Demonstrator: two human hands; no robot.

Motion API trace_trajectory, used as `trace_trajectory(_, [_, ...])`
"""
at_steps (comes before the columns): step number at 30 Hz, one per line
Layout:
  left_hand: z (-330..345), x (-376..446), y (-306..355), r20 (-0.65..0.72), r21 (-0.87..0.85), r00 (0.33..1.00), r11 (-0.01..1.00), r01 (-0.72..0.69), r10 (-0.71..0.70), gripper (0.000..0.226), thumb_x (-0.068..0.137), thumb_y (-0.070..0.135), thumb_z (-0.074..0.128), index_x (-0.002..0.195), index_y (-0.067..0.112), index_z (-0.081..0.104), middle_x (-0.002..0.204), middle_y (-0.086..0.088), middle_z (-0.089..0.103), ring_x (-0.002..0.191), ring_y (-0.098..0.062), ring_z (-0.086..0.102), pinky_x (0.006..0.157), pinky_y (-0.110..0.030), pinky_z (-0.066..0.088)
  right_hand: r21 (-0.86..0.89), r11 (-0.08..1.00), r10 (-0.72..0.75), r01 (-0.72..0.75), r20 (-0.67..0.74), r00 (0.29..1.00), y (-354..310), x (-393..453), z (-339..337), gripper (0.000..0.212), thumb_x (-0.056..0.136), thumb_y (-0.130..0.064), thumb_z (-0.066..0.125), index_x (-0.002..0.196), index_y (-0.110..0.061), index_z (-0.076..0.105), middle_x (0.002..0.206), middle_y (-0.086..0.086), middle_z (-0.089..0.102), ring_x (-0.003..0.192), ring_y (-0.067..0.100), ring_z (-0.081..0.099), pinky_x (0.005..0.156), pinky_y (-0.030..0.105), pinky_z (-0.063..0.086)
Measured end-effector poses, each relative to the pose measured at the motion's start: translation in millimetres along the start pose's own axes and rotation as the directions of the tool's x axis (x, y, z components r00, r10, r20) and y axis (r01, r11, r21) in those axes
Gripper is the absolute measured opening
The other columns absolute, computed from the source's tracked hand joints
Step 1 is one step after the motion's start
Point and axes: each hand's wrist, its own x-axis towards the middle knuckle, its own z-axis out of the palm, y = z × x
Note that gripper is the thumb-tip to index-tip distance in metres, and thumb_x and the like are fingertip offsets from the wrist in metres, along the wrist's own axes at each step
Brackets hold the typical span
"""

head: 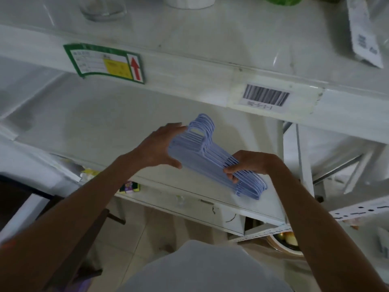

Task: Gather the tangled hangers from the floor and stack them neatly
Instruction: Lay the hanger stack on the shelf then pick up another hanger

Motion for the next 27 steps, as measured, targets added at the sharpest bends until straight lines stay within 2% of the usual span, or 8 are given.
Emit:
trace_trajectory(2, [-3,31,-5,0.122,0.207,0.99,0.974,-0.097,0.072,0.136,0.054,0.068,0.09,0.162,0.02,0.025,0.167,-0.004,0.032,0.149,-0.024,0.035,0.121,-0.041,0.032,-0.029,0.999,0.033,-0.032,0.013,0.999,-4,-1,1,0.017,0.094,-0.027,0.076,0.086,-0.012,0.076,0.085,0.01,0.076,0.08,0.022,0.073,0.082,0.033,0.057])
trace_trajectory(5, [9,66,-11,0.225,0.25,0.961,0.943,-0.218,0.163,0.12,0.056,0.068,0.09,0.154,0.02,0.039,0.151,-0.01,0.053,0.134,-0.028,0.052,0.11,-0.04,0.044,-0.106,0.992,0.079,-0.075,0.038,0.996,-12,-2,4,0.023,0.095,-0.031,0.074,0.084,-0.012,0.075,0.085,0.008,0.075,0.081,0.021,0.072,0.084,0.031,0.056])
trace_trajectory(10, [33,96,-17,0.142,0.146,0.975,0.97,-0.193,0.173,0.065,0.064,0.054,0.092,0.106,0.015,0.062,0.085,-0.002,0.064,0.086,-0.03,0.07,0.067,-0.032,0.038,-0.255,0.959,0.099,-0.124,-0.108,0.989,-24,-11,3,0.036,0.094,-0.043,0.072,0.085,-0.009,0.071,0.085,0.008,0.075,0.079,0.017,0.068,0.085,0.03,0.05])
trace_trajectory(13, [40,98,-21,0.039,0.055,0.981,0.98,-0.193,0.191,0.053,0.064,0.052,0.094,0.088,0.02,0.06,0.072,0.004,0.058,0.072,-0.026,0.067,0.062,-0.03,0.033,-0.413,0.885,0.101,-0.217,-0.285,0.953,-24,-13,3,0.03,0.092,-0.045,0.074,0.108,-0.02,0.07,0.105,0.001,0.075,0.096,0.021,0.068,0.093,0.036,0.051])
trace_trajectory(16, [43,98,-22,0.028,0.042,0.981,0.98,-0.192,0.191,0.053,0.062,0.055,0.093,0.082,0.029,0.052,0.069,0.003,0.057,0.068,-0.025,0.065,0.062,-0.031,0.038,-0.38,0.892,0.062,-0.246,-0.436,0.898,-16,-15,17,0.059,0.093,-0.039,0.074,0.144,-0.026,0.047,0.139,0.0,0.057,0.128,0.022,0.056,0.106,0.04,0.044])
trace_trajectory(19, [45,98,-20,0.035,0.042,0.987,0.986,-0.159,0.158,0.052,0.063,0.06,0.091,0.085,0.027,0.058,0.072,0.002,0.063,0.07,-0.025,0.065,0.065,-0.035,0.046,-0.444,0.849,-0.056,-0.285,-0.613,0.788,2,-13,49,0.071,0.1,-0.035,0.063,0.16,-0.028,0.025,0.147,0.01,0.047,0.135,0.029,0.047,0.111,0.048,0.039])
trace_trajectory(24, [57,85,-17,0.024,0.067,0.987,0.985,-0.157,0.156,0.052,0.066,0.067,0.085,0.095,0.026,0.07,0.071,0.006,0.06,0.072,-0.021,0.065,0.064,-0.029,0.036,-0.636,0.689,-0.425,-0.349,-0.743,0.517,38,-9,103,0.056,0.109,-0.035,0.04,0.16,-0.012,0.029,0.147,0.009,0.049,0.127,0.027,0.05,0.107,0.042,0.038])
trace_trajectory(27, [66,77,-18,-0.017,0.089,0.985,0.982,-0.169,0.171,0.054,0.068,0.072,0.081,0.095,0.026,0.072,0.076,-0.001,0.073,0.075,-0.024,0.071,0.064,-0.028,0.033,-0.63,0.68,-0.458,-0.375,-0.764,0.454,44,-7,110,0.056,0.11,-0.04,0.03,0.16,-0.014,0.028,0.152,0.008,0.044,0.136,0.025,0.044,0.114,0.042,0.036])
